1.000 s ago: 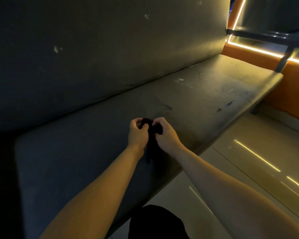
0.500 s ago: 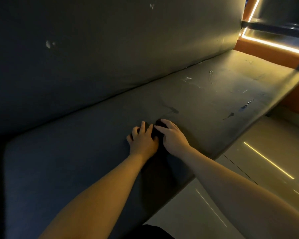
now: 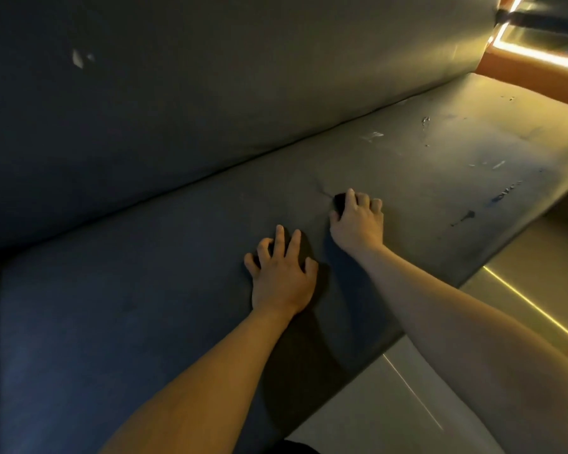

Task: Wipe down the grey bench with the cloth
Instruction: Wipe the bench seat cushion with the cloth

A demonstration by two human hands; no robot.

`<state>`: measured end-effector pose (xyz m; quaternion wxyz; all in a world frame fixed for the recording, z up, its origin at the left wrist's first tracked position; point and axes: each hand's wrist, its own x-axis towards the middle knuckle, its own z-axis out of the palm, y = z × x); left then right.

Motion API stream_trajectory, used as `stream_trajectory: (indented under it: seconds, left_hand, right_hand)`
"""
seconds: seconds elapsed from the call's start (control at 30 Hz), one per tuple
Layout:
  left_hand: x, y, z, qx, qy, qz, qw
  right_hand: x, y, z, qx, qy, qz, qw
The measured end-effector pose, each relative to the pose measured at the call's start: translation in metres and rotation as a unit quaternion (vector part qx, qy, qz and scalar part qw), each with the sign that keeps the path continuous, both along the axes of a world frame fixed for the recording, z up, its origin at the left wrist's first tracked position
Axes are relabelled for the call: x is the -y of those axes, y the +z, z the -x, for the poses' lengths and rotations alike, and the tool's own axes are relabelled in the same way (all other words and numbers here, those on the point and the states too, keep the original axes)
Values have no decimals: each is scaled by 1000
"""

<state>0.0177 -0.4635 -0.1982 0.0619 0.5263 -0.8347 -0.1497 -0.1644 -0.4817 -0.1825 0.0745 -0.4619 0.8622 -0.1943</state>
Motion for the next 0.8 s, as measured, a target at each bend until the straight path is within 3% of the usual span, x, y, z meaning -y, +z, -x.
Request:
stream_trajectory:
  seconds: [0.2, 0.33, 0.47, 0.6, 0.7, 0.8]
  left_hand:
    - [-1, -1, -2, -20, 4, 11, 1000]
    - [-3, 1, -3, -33, 8, 5, 999]
    - [-2, 0, -3, -37, 14, -5, 999]
    - [-3, 0, -1, -34, 14, -4, 999]
    - [-2, 0, -1, -36, 15, -7, 999]
    - [0, 0, -2, -36, 11, -11, 999]
  right_hand:
    - [-2, 3, -44, 95, 170, 100, 976]
    - [-4, 3, -55, 82, 262, 93, 957]
    - [-11, -1, -2, -11, 172, 86, 981]
    - [-22, -3, 30, -6, 0, 81, 997]
    - [-13, -8, 9, 19, -29, 104, 994]
    - [-5, -10, -20, 48, 16, 115, 992]
